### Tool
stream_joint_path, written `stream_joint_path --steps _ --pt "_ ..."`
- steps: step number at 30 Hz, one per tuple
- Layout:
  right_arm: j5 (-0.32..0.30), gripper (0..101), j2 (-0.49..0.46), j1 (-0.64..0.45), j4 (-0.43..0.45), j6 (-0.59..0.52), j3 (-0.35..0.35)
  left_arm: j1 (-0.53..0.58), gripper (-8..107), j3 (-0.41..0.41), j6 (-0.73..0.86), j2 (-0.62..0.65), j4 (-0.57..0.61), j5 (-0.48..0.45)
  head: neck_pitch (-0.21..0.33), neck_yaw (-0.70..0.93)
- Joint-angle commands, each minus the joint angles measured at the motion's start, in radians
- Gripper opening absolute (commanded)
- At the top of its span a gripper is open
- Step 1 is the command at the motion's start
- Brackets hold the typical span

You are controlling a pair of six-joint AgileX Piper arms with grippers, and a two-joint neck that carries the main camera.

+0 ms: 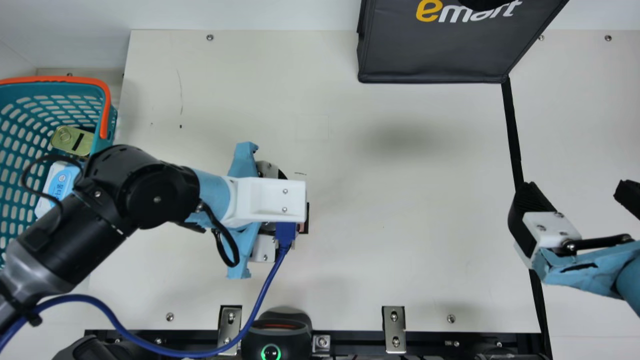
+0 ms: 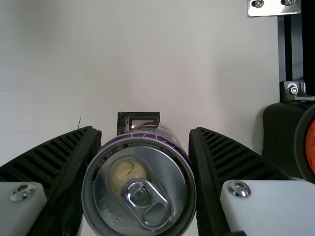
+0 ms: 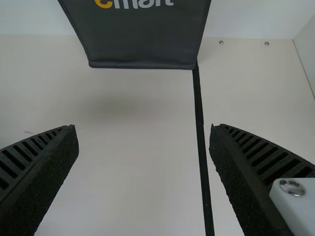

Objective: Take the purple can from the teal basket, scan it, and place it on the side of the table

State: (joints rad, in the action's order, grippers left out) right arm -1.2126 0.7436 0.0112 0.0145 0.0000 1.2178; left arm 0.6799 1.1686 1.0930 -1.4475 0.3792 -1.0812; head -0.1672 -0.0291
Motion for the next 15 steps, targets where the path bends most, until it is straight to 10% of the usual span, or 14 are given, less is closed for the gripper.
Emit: stream_joint_path --steps 1,15 --pt "0.0 95 0.0 0.0 0.0 0.0 0.0 -0.001 -8 -0.005 0.009 -0.006 0.003 0.004 0.029 0.002" --pt "0.0 95 0.0 0.0 0.0 0.0 0.0 -0.003 9 -0.02 0.02 -0.046 0.014 0.038 0.029 0.002"
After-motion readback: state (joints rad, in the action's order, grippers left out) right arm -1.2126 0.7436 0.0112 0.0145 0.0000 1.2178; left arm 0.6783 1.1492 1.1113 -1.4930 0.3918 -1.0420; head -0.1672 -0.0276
